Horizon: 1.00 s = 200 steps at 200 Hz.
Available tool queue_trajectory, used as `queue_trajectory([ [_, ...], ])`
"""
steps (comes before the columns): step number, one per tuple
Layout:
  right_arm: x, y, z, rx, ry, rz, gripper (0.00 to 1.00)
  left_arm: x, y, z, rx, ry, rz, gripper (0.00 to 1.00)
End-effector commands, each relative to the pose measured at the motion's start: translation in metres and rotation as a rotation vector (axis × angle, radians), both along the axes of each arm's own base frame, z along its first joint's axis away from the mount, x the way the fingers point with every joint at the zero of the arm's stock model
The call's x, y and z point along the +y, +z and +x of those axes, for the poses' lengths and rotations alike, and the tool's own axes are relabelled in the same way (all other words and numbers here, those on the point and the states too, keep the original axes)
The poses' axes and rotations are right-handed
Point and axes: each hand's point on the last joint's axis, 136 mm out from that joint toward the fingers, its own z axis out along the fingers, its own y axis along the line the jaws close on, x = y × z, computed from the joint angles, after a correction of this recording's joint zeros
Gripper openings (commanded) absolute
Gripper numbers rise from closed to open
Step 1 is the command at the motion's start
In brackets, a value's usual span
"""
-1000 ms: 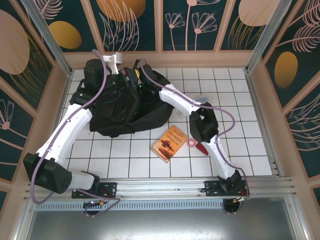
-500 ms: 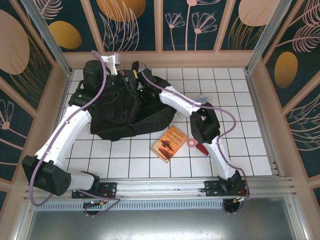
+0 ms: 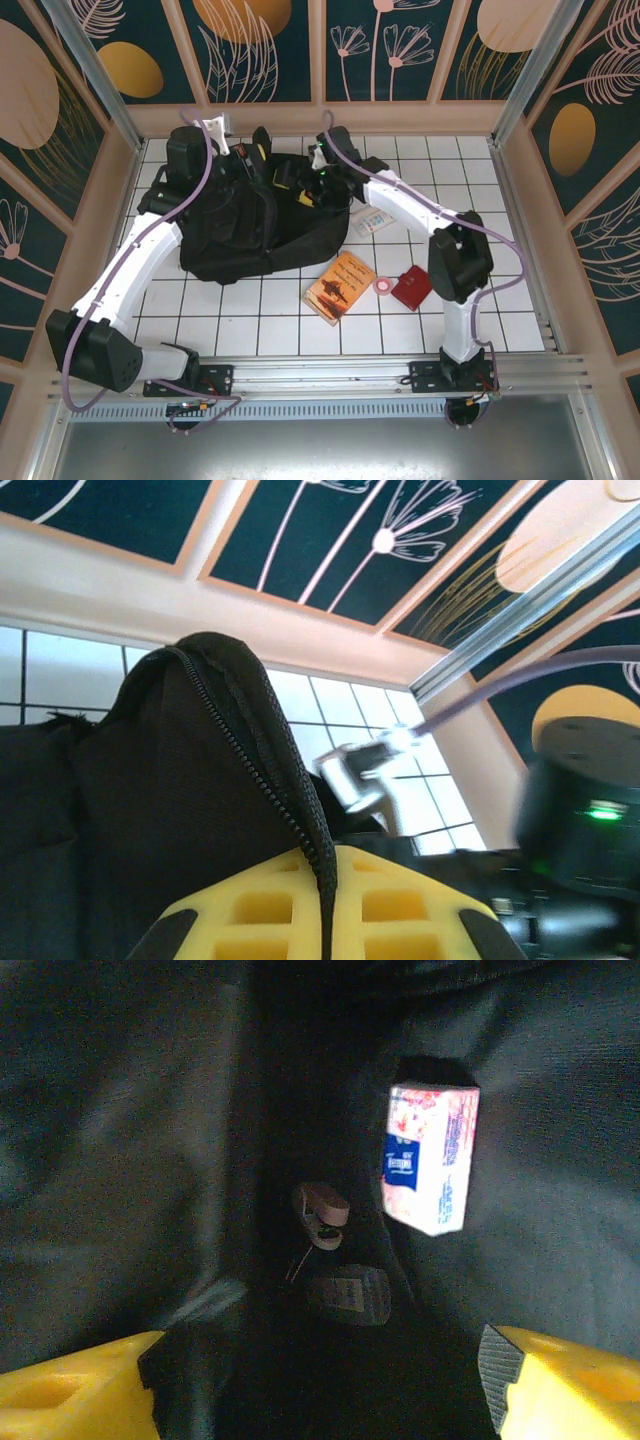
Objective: Pack the student bag
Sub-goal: Place the loose stationery in the student bag, then move the loose stationery to the center of the table.
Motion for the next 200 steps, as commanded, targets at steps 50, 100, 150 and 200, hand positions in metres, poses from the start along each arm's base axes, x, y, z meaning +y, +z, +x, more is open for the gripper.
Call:
queue_trajectory([
  [50,-0.196,-0.011,0.066,-0.157,-0.371,-0.255,0.74,-0.008,-0.01,0.036,0.014,-0.021,-0.102,0.0],
  [100,-0.335,-0.088,0.103,-0.025,-0.637,-0.335,0.75,-0.016,-0.033,0.039,0.055,-0.056,-0.106,0.0],
  [150,-0.379,-0.131,0.111,0.047,-0.673,-0.134,0.76,-0.033,-0.044,0.041,0.08,-0.109,-0.083,0.0],
  [200,-0.381,-0.163,0.111,0.064,-0.568,-0.008,0.76,-0.049,-0.057,0.04,0.105,-0.141,-0.051,0.0],
])
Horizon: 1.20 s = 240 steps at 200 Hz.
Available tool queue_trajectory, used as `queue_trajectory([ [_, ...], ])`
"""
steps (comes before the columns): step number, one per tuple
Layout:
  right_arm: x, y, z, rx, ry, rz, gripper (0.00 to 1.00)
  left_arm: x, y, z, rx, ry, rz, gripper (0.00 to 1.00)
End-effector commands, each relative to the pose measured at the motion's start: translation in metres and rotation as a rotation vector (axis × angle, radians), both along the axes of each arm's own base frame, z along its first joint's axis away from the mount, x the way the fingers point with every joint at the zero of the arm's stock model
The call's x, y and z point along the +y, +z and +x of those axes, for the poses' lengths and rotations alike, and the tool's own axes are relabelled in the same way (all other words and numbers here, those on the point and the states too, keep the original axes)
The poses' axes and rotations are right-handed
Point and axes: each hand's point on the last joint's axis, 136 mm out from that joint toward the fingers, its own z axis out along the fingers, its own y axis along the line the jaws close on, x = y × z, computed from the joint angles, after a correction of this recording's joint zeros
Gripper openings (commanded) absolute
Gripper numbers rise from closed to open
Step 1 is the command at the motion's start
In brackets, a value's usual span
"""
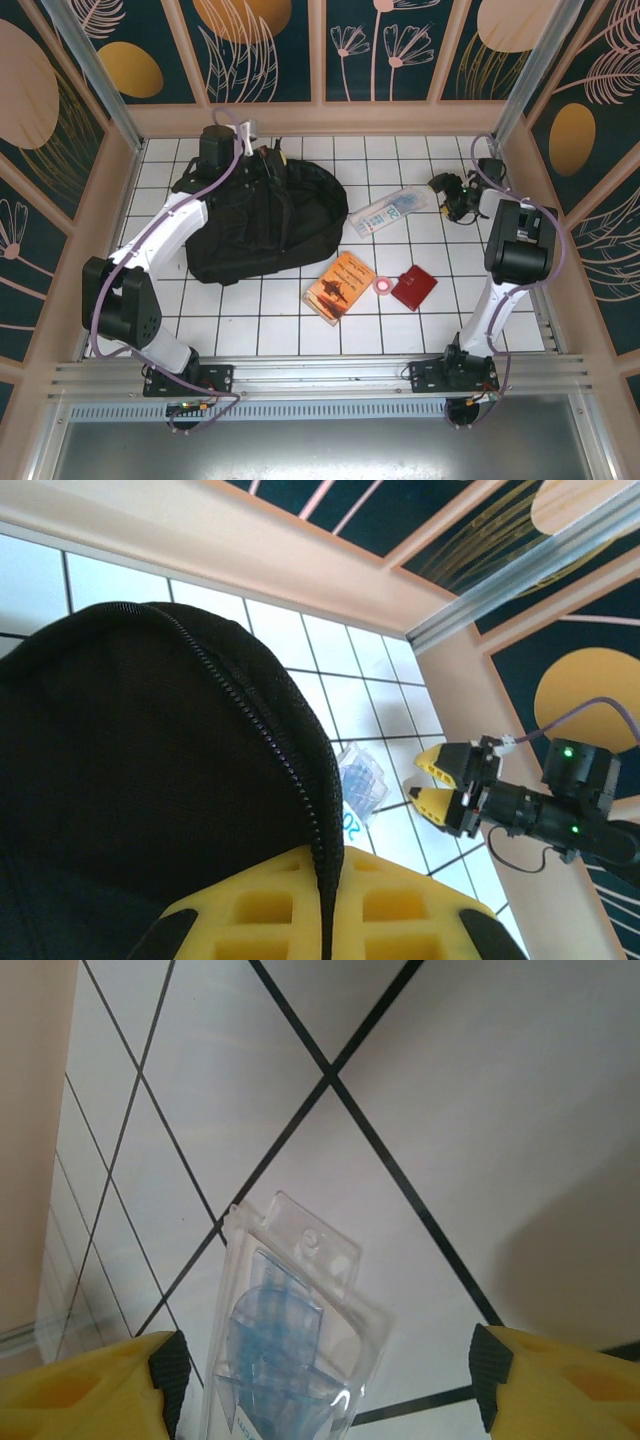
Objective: Pack the student bag
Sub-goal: Move the loose stationery to the center of the table.
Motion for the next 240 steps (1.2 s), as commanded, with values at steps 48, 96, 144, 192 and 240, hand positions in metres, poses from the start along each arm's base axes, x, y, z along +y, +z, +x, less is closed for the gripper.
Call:
queue_trajectory([
  [48,0.012,-0.03,0.004,-0.029,0.154,0.041,0.76,-0.008,0.008,0.003,-0.029,-0.037,-0.004,0.0],
  [96,0.05,-0.047,0.005,0.006,0.289,0.002,0.75,-0.009,0.005,0.003,-0.026,-0.044,-0.002,0.0],
  [144,0.071,-0.052,0.001,0.004,0.334,0.067,0.72,-0.009,0.004,0.003,-0.023,-0.048,-0.004,0.0],
  [192,0.047,-0.051,0.01,0.101,0.282,0.007,0.7,-0.009,0.004,0.002,-0.023,-0.047,-0.002,0.0],
  [240,0.052,-0.049,0.009,0.141,0.316,0.016,0.71,-0.009,0.002,0.0,-0.021,-0.052,0.0,0.0],
])
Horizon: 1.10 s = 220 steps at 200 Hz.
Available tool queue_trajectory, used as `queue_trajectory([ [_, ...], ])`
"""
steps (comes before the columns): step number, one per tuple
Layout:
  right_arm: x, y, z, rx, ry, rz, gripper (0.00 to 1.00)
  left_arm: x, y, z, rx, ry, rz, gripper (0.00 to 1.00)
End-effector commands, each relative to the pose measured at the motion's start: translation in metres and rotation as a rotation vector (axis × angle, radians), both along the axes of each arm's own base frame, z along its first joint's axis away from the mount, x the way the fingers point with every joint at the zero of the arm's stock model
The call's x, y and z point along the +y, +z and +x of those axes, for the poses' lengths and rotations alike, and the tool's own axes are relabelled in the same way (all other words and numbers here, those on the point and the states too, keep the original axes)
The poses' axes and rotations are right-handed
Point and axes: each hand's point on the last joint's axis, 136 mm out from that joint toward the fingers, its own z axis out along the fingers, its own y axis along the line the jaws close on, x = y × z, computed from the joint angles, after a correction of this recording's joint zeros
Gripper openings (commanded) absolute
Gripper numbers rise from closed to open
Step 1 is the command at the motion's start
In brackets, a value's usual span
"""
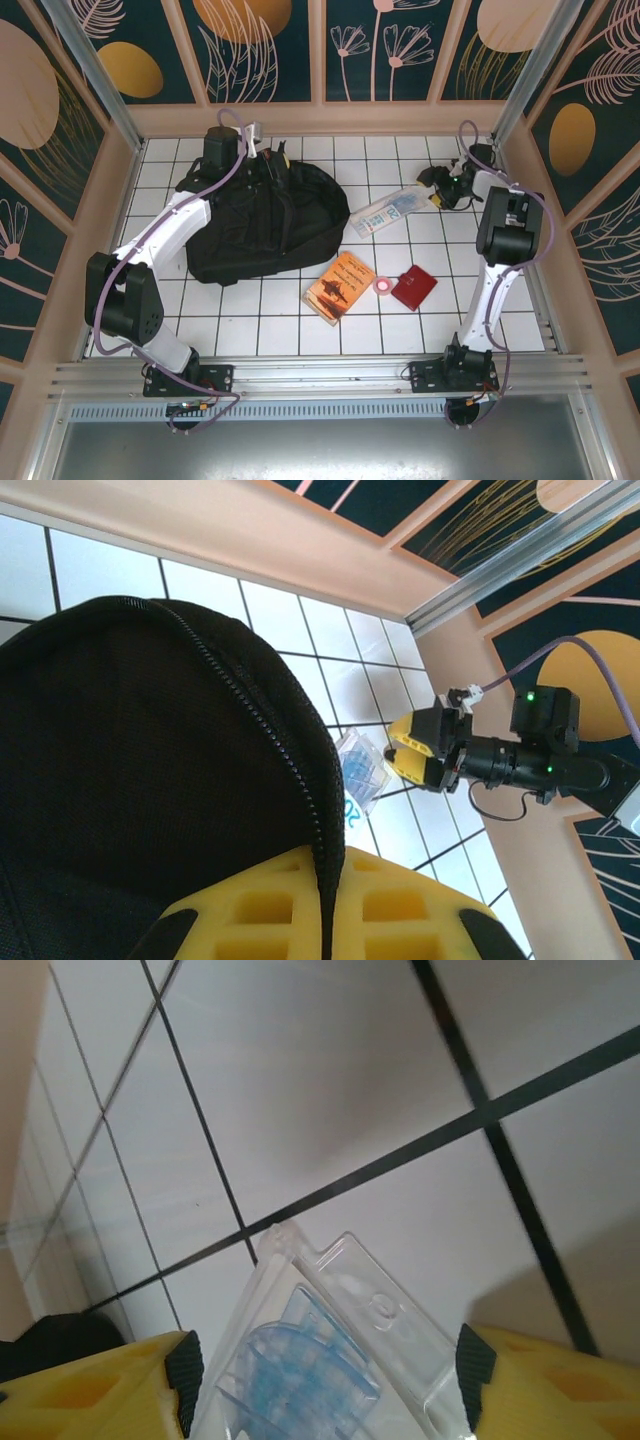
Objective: Pack the student bag
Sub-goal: Move the loose stationery to the center of the table.
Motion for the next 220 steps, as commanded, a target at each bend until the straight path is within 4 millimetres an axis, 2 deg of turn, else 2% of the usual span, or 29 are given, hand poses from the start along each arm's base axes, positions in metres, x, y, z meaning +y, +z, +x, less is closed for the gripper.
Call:
queue_trajectory([
  [1,0.022,-0.039,-0.023,0.122,0.07,0.028,0.71,-0.003,0.012,0.0,-0.039,-0.027,-0.005,0.0],
  [33,0.044,-0.035,-0.033,0.098,0.127,0.12,0.7,-0.004,0.012,0.0,-0.039,-0.03,-0.006,0.0],
  [61,0.063,-0.016,-0.041,0.033,0.167,0.245,0.69,-0.004,0.011,0.0,-0.037,-0.032,-0.008,0.0],
  [101,0.08,0.007,-0.045,-0.012,0.228,0.291,0.67,-0.004,0.012,0.0,-0.039,-0.032,-0.011,0.0],
  [139,0.101,0.003,-0.055,0.029,0.277,0.272,0.66,-0.005,0.013,-0.002,-0.038,-0.041,-0.016,0.0],
  [152,0.098,0.005,-0.055,0.022,0.261,0.24,0.66,-0.005,0.015,-0.002,-0.042,-0.04,-0.015,0.0],
  [161,0.087,0.007,-0.053,0.019,0.219,0.195,0.66,-0.005,0.015,-0.003,-0.044,-0.04,-0.014,0.0],
  [186,0.058,0.032,-0.052,-0.02,0.089,0.14,0.66,-0.002,0.017,-0.004,-0.053,-0.03,-0.001,0.0],
  [199,0.049,0.044,-0.058,-0.041,0.054,0.114,0.67,-0.001,0.016,-0.004,-0.051,-0.026,0.005,0.0],
  [220,0.041,0.047,-0.069,-0.041,0.016,0.102,0.68,0.0,0.014,-0.002,-0.047,-0.019,0.008,0.0],
])
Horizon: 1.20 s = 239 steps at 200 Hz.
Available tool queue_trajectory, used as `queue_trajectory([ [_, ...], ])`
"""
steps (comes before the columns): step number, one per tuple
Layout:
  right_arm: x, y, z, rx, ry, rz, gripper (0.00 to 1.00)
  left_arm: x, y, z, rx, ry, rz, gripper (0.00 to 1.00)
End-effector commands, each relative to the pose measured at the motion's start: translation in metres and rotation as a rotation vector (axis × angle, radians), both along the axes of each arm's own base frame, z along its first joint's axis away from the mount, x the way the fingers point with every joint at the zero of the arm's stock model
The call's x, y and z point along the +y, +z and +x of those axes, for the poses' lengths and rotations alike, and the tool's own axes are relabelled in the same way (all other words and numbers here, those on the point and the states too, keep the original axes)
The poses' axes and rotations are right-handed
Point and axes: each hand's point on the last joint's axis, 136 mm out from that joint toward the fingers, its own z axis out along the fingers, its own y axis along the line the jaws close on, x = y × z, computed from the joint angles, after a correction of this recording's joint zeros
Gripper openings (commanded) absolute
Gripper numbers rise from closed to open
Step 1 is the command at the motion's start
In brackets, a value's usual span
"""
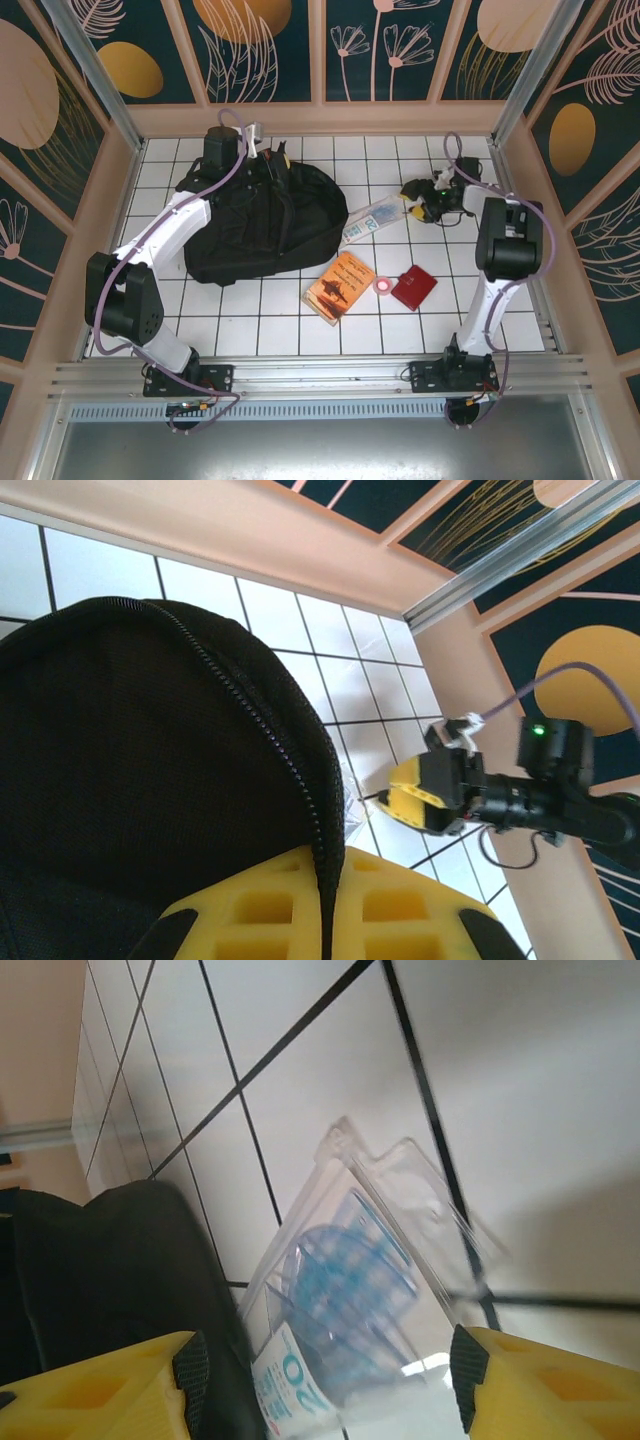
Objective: Pack the student bag
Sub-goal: Move the loose stationery to the center of the table, then pick up the loose stationery at the center of the table.
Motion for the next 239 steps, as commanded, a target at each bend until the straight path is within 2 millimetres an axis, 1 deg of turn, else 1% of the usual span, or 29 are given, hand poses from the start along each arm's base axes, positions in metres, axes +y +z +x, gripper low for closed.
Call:
queue_trajectory([
  [1,-0.014,0.021,-0.007,-0.029,-0.074,-0.034,0.68,0.0,0.014,-0.001,-0.044,-0.01,0.006,0.0],
  [7,-0.014,0.019,-0.009,-0.023,-0.079,-0.023,0.68,0.001,0.014,0.0,-0.043,-0.008,0.005,0.0],
  [28,-0.005,0.011,-0.016,-0.008,-0.061,0.026,0.68,0.001,0.014,0.001,-0.043,-0.006,0.004,0.0],
  [56,0.004,-0.005,-0.021,0.025,-0.035,0.02,0.69,0.001,0.012,0.001,-0.041,-0.005,0.008,0.0],
  [77,0.005,-0.015,-0.022,0.045,-0.02,-0.011,0.69,0.002,0.012,0.001,-0.041,-0.002,0.011,0.0],
  [126,0.001,-0.03,-0.015,0.07,-0.011,-0.067,0.69,0.002,0.013,0.002,-0.043,-0.004,0.011,0.0],
  [156,0.008,-0.034,-0.007,0.066,0.018,-0.059,0.69,0.001,0.012,0.002,-0.04,-0.007,0.008,0.0],
  [183,0.022,-0.036,-0.003,0.057,0.053,-0.021,0.69,0.001,0.012,0.003,-0.039,-0.008,0.009,0.0],
  [203,0.042,-0.036,-0.006,0.053,0.109,0.028,0.69,0.001,0.01,0.003,-0.036,-0.01,0.009,0.0],
  [224,0.066,-0.03,-0.011,0.035,0.179,0.116,0.69,0.001,0.009,0.004,-0.032,-0.01,0.008,0.0],
  [234,0.075,-0.026,-0.013,0.023,0.204,0.152,0.67,0.001,0.009,0.004,-0.031,-0.012,0.006,0.0],
  [239,0.077,-0.025,-0.012,0.019,0.206,0.159,0.66,0.001,0.009,0.005,-0.029,-0.012,0.005,0.0],
])
